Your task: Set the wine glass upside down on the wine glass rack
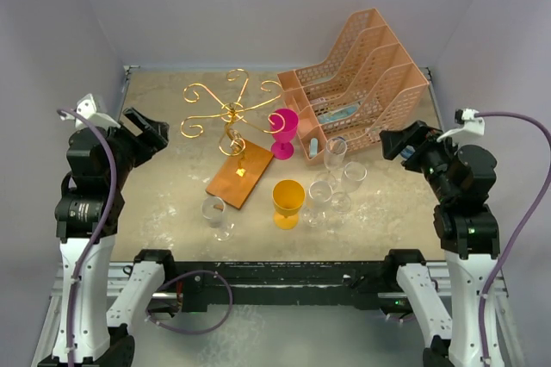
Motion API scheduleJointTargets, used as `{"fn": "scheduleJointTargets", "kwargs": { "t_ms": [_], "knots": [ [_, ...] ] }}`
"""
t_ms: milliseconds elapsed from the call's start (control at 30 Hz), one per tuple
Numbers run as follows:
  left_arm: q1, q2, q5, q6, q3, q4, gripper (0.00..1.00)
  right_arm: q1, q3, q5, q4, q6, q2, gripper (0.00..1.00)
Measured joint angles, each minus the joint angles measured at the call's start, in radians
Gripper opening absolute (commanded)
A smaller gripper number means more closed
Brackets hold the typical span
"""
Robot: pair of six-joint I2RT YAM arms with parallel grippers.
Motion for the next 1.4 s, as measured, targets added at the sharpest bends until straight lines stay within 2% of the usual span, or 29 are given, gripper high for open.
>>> {"fn": "scheduleJointTargets", "kwargs": {
  "t_ms": [200, 500, 667, 767, 833, 1000, 1133, 1267, 1400],
  "knots": [
    [-0.003, -0.042, -0.032, -0.057, -0.001, -0.024, 0.8, 0.0, 0.0, -0.111, -0.03, -0.089, 0.018, 0.85],
    [-0.003, -0.074, 0.145, -0.008, -0.029, 0.001, 0.84, 0.001, 0.033, -0.268, -0.041, -0.208, 0.123, 0.76],
    [-0.003, -0.079, 0.157, 0.008, -0.029, 0.001, 0.79, 0.01, 0.033, -0.277, -0.043, -0.254, 0.235, 0.72],
    [-0.003, -0.088, 0.161, 0.008, -0.028, 0.003, 0.76, 0.063, 0.034, -0.224, -0.042, -0.261, 0.3, 0.72],
    [-0.003, -0.093, 0.162, 0.008, -0.026, 0.008, 0.76, 0.161, 0.047, -0.143, -0.043, -0.259, 0.349, 0.72],
    [-0.004, -0.113, 0.15, 0.008, 0.008, 0.011, 0.76, 0.375, 0.12, 0.06, -0.053, -0.257, 0.492, 0.61],
    [-0.003, -0.144, 0.125, 0.008, 0.067, 0.006, 0.76, 0.389, 0.155, 0.178, -0.07, -0.256, 0.55, 0.52],
    [-0.004, -0.175, 0.109, 0.008, 0.117, 0.013, 0.76, 0.396, 0.191, 0.264, -0.1, -0.256, 0.579, 0.49],
    [-0.004, -0.183, 0.108, 0.007, 0.126, 0.019, 0.76, 0.41, 0.191, 0.286, -0.122, -0.262, 0.584, 0.49]
  ]
}}
